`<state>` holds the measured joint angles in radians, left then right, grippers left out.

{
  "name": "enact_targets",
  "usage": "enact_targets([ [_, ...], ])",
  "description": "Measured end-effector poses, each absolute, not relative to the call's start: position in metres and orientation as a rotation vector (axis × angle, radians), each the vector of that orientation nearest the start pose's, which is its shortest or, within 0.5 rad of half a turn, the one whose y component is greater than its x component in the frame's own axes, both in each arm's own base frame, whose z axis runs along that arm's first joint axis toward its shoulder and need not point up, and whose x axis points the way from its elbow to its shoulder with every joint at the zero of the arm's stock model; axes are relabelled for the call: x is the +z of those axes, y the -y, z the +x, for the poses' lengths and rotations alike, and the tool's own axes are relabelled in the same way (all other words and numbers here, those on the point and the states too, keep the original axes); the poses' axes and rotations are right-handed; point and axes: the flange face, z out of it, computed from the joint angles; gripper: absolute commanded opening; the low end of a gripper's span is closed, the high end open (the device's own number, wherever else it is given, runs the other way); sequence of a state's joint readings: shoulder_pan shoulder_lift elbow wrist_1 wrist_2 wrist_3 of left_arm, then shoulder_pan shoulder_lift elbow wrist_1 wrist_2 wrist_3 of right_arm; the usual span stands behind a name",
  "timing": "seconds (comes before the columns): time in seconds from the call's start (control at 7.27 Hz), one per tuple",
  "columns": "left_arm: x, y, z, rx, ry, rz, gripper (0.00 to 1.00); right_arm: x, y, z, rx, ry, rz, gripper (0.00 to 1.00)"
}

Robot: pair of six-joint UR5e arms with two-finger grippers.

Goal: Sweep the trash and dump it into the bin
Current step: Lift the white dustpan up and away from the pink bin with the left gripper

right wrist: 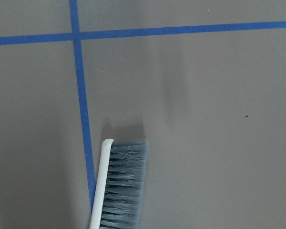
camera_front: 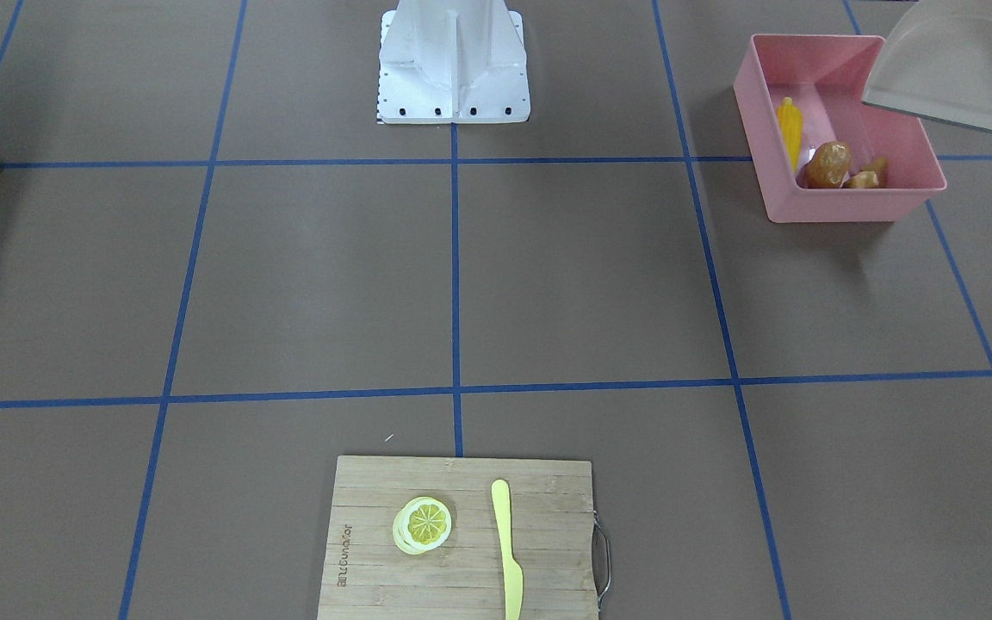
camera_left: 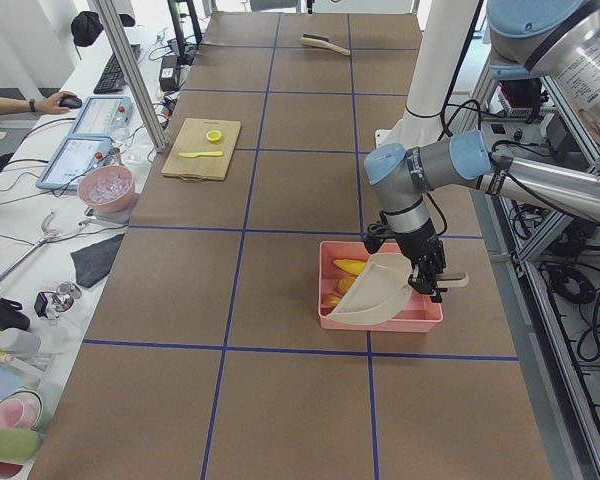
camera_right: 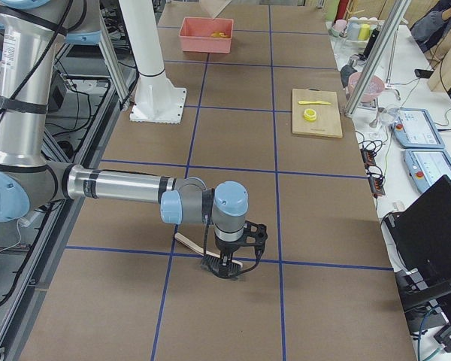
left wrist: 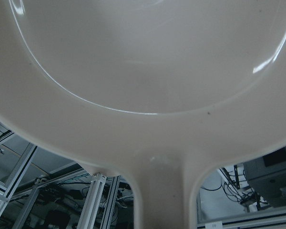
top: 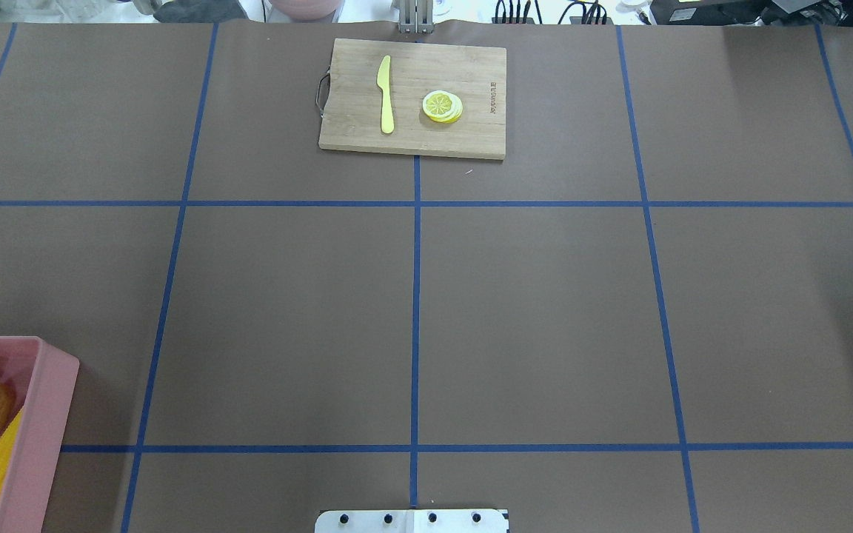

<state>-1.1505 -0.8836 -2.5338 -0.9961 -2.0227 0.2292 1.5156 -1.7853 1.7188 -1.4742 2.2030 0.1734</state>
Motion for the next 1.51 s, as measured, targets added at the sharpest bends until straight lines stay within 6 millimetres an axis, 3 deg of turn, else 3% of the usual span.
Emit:
enact_targets([
  [0.41, 0.495, 0.24, -0.021, 0.3, -0.43, -0.231, 0.0, 0.681, 0.407, 0.052, 0.105, 0.632, -0.043, 1.0],
  [0.69, 0.498, 0.276, -0.019, 0.237, -0.447, -0.17, 0.0, 0.681, 0.407, 0.052, 0.104, 0.633, -0.043, 1.0],
  [1.1, 0.499, 0.358, 0.0, 0.227, -0.533, -0.088, 0.0, 0.681, 0.407, 0.052, 0.104, 0.633, -0.043, 1.0],
  [1.51, 0.471, 0.441, 0.004, 0.209, -0.596, -0.02, 0.0, 0.68, 0.407, 0.052, 0.104, 0.636, -0.042, 1.0],
])
